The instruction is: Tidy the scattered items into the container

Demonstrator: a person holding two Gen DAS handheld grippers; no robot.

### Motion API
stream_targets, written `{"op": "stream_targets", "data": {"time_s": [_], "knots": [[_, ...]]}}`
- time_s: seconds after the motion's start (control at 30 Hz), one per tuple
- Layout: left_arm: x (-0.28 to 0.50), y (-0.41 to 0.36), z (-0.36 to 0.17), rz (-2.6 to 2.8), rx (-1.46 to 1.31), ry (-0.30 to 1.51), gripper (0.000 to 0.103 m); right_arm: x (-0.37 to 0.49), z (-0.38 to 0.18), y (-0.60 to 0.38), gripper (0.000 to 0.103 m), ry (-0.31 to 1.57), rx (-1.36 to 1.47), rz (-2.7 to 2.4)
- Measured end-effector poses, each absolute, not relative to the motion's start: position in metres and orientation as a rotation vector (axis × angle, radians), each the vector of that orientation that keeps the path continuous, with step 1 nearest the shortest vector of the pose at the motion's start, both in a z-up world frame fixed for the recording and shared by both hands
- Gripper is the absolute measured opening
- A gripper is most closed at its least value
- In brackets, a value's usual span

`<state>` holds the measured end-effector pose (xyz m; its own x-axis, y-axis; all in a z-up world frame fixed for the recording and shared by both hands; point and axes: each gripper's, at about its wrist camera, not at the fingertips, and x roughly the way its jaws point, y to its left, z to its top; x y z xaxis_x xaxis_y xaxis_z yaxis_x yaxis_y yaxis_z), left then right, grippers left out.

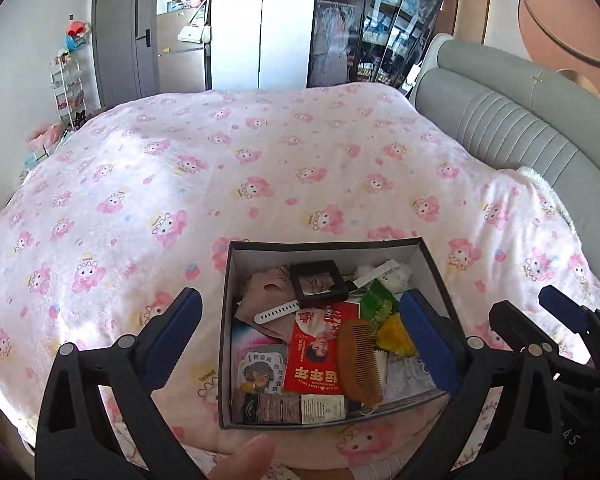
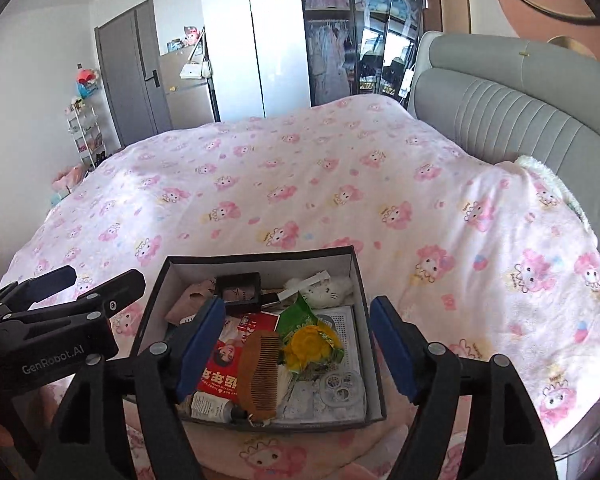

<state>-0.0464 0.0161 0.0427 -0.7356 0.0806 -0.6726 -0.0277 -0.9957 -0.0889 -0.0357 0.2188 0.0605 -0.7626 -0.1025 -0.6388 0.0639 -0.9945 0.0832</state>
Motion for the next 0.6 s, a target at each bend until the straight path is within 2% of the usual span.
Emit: {"op": "stream_targets", "data": {"time_s": [0.3, 0.6], "knots": [[0.031, 0.008, 0.07, 2.938, -1.03, -0.147, 0.102, 0.038, 0.087, 0.223, 0.079, -0.096, 0.926, -2.959], [0.068, 0.007, 0.076, 2.949, -1.006, -0.131, 0.102, 0.07, 0.089, 0.216, 0.079, -0.065, 0.921, -2.943]]}}
